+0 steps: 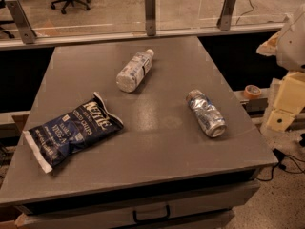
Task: Place blue plastic bottle upright
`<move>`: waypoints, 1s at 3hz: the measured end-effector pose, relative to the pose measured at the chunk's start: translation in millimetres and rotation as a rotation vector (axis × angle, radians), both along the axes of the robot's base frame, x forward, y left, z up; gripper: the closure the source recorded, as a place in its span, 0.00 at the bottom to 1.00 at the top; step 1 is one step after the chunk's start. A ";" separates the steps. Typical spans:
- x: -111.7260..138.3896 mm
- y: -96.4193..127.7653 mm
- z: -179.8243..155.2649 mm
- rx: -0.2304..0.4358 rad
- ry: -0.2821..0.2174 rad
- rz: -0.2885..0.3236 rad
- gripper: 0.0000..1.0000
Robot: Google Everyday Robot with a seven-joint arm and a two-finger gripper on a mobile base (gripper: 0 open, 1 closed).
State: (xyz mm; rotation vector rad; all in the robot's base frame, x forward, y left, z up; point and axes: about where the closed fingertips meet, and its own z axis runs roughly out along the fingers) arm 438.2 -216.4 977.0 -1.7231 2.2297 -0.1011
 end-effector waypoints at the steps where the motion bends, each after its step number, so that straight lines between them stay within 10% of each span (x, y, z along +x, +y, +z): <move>1: 0.3 0.2 0.0 0.000 0.000 0.000 0.00; 3: 78.7 51.9 -7.5 0.103 -0.038 0.054 0.00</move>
Offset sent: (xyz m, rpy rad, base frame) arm 0.0679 0.0423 -0.0098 0.1104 -0.0300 0.1111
